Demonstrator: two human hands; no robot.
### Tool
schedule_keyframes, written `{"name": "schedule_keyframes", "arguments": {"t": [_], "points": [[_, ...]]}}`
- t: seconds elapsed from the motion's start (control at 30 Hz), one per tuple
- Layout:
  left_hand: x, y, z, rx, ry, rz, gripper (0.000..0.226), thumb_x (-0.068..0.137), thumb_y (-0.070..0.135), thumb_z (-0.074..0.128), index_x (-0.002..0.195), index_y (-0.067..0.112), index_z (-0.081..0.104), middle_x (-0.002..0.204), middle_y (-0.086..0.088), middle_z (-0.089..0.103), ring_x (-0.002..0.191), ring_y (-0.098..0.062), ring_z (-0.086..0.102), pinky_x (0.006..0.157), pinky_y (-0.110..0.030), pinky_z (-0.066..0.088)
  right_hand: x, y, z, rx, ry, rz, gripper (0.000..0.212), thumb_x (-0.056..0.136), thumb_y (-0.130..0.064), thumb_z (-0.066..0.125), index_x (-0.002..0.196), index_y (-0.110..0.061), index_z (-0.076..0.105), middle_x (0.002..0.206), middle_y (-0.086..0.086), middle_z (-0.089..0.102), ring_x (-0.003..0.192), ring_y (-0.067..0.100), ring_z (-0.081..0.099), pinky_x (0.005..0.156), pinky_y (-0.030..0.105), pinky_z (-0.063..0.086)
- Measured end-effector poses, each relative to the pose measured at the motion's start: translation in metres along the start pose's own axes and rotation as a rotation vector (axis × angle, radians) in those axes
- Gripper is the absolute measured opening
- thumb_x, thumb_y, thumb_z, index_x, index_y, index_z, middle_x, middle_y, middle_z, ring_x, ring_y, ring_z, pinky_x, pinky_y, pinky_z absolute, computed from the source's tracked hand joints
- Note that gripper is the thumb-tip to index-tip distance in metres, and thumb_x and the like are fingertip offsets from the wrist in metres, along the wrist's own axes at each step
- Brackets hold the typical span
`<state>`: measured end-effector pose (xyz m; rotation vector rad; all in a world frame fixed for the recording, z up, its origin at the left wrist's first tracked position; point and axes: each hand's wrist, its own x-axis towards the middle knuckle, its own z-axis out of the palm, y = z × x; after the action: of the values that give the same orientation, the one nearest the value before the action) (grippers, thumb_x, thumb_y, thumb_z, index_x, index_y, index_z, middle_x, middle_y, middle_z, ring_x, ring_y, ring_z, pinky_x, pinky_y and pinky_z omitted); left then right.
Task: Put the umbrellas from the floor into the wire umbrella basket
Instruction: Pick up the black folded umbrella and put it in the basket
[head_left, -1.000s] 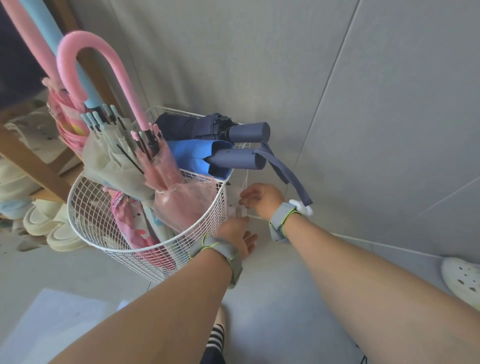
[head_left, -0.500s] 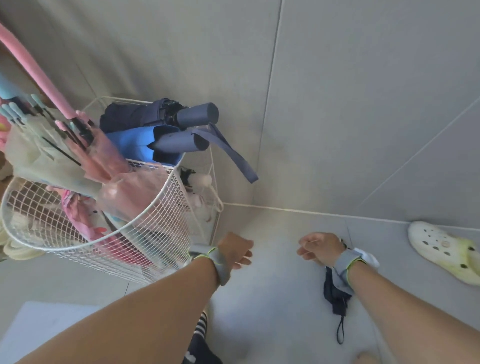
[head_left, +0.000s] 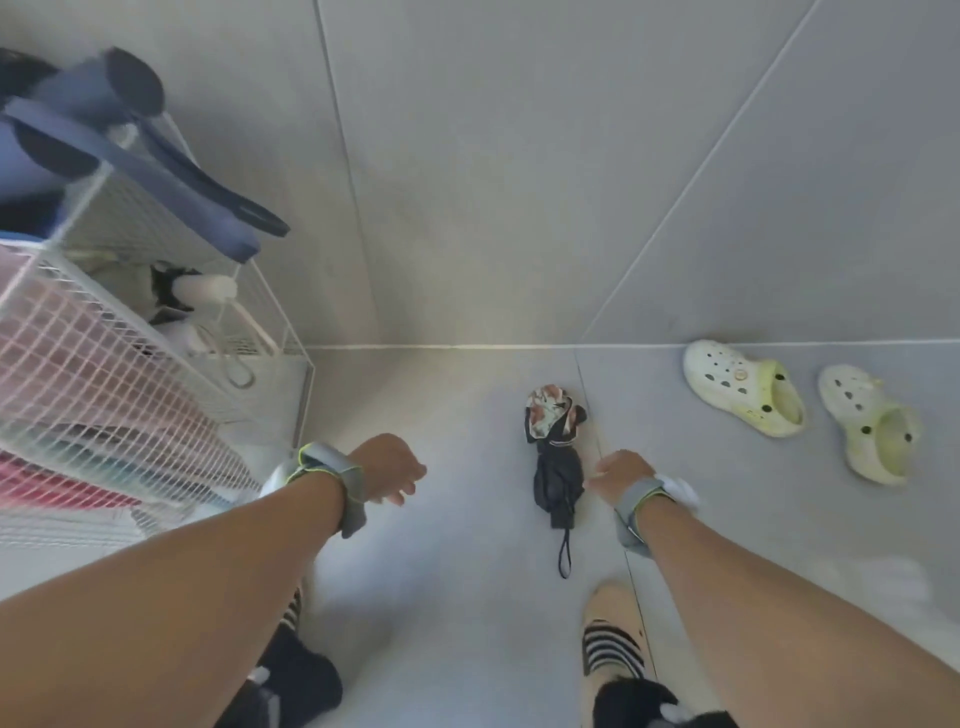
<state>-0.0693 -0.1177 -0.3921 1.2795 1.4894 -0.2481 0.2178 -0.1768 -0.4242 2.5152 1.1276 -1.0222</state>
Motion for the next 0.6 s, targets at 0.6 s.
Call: {"name": "schedule_keyframes", "arguments": {"t": [0.6], "points": [[0.096, 0.008, 0.080, -0.230, -0.175, -0.172, 0.023, 0.096, 0.013, 0.043, 0.072, 0.015, 0.045, 0.085, -0.006, 0.056, 0.061, -0.016, 0.049, 0.053, -0.020, 0.033, 0.089, -0.005, 0.086, 0.084, -0.012, 0.217, 0.066, 0.083, -0.057, 0.056, 0.122, -0.004, 0.056, 0.121, 0.009, 0.064, 0.113, 0.027, 0.062, 0.094, 0.031, 0.051]]}}
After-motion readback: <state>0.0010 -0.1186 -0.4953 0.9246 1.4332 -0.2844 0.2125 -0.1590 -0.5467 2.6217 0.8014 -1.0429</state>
